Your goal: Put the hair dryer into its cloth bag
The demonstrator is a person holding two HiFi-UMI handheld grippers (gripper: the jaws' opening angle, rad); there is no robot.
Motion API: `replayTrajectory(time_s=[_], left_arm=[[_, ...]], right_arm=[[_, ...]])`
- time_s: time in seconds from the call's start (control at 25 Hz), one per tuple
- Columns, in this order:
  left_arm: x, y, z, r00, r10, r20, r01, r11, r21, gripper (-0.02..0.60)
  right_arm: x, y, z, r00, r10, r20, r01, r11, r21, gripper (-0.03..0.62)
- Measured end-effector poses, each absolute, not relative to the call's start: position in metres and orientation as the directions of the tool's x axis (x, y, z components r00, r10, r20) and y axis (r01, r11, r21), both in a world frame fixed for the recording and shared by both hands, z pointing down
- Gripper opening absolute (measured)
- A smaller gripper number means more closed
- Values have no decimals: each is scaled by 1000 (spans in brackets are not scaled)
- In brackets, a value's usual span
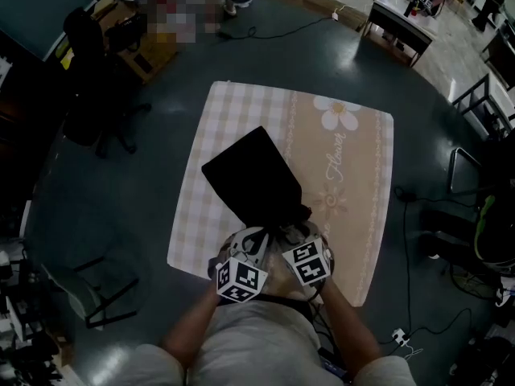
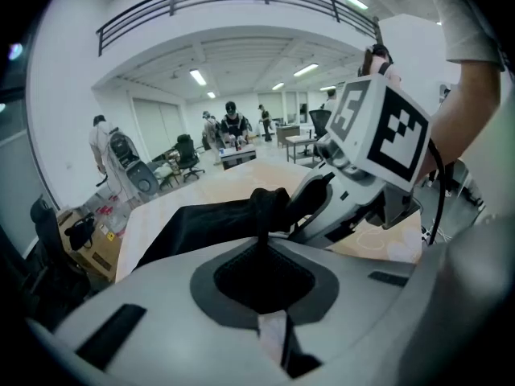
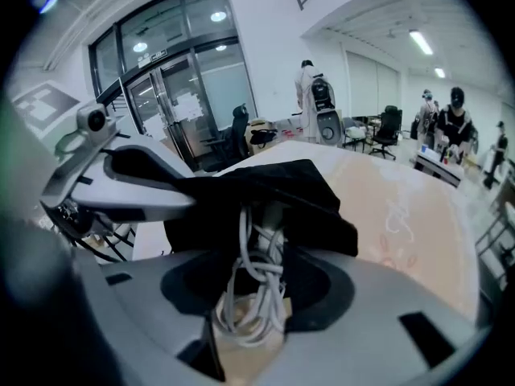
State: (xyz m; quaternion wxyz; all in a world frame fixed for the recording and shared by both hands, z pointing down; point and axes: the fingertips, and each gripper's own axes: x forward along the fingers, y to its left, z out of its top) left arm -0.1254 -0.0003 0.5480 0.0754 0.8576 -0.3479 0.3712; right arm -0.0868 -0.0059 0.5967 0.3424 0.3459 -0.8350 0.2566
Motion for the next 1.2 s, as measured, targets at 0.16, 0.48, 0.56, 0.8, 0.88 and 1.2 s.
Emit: replayTrajectory(time_s=[0.16,0.48,0.56,0.8,0.88,1.2], left_arm=[[-126,0,549,468,-556,687,-666,-733,-140,12],[-127,1,548,439,-590,678,-706,-693,-146,12],[-128,2,549,434,-595,677,-724,-677,-131,12],[-129,4,548,420,-606,675,-753,-649,-114,12],[-129,4,548,416,-608,676,-753,-647,-119,12],[-125,3,548,406,-620,671,-745,-650,-150,12]], right_arm=[[-74,7,581,-547,-429,720,-733,660,-163,201],[-24,12,551,-503,-565,654,-757,654,-18,72],[-12,8,546,-478,-613,629,-767,641,41,32],[-6,-12,574,-473,-570,672,-734,677,57,159],[-11,-20,587,-472,-543,694,-718,694,54,169],[-18,-43,595,-459,-572,680,-719,689,94,58]])
